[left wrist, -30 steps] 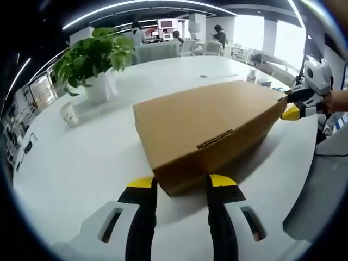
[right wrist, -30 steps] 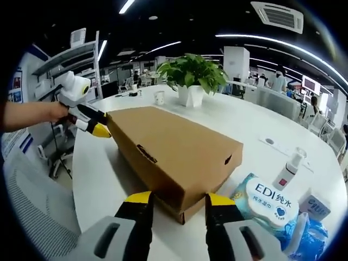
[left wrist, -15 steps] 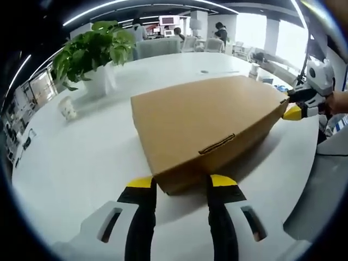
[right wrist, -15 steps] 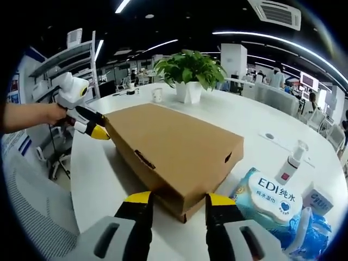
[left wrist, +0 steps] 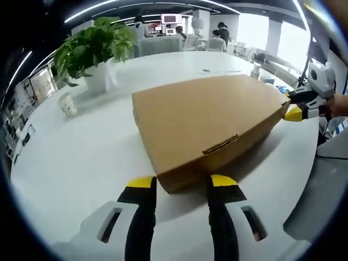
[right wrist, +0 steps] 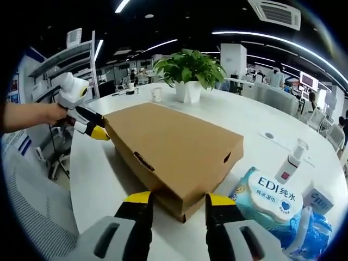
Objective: Operate the shoe box by opening the lid, removing the specified soft item, and placing it in the target area until the item is outside and the box remains undamaged.
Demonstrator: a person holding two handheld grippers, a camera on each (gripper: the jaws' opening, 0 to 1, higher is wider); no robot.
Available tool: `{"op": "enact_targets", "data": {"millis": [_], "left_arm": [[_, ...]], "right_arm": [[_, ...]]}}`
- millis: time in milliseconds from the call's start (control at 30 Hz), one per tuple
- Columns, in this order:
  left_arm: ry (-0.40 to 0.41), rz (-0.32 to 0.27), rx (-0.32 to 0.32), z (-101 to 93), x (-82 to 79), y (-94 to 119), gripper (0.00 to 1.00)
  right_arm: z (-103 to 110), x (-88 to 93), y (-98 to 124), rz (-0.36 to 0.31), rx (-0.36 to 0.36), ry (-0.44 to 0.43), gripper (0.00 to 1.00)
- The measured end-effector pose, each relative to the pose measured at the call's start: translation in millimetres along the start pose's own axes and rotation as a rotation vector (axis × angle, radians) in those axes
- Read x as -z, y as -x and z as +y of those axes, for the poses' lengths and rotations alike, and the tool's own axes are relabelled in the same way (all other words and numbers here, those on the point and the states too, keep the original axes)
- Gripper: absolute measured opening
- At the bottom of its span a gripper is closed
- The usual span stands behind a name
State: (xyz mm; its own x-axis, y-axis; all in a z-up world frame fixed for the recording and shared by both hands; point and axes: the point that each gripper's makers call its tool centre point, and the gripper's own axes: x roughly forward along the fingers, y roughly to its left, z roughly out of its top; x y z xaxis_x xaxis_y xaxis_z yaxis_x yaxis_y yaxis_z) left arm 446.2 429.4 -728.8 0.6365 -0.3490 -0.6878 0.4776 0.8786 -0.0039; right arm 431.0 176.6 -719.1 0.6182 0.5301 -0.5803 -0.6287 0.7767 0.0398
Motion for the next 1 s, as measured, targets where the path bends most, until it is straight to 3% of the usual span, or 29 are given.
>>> {"op": "enact_targets", "data": {"millis": [200,600,1000], "left_arm": [[0.004,-0.010,-0.004,1.5,2.2,8,0.37],[-0.035,-0.060,-0.022,4.0,-13.3,20,0.37],[-0.094,-0.075,-0.004,0.6,-19.6,13,0.33]], "right_arm": [[-4,-2.3,4,-0.012,0.005,0.002,0.36],[1,-14.7,7,-0.047,-0.017,0.026,0.36],[0,-16.8,3,-0.049,-0.005,0.014,0.36]]}}
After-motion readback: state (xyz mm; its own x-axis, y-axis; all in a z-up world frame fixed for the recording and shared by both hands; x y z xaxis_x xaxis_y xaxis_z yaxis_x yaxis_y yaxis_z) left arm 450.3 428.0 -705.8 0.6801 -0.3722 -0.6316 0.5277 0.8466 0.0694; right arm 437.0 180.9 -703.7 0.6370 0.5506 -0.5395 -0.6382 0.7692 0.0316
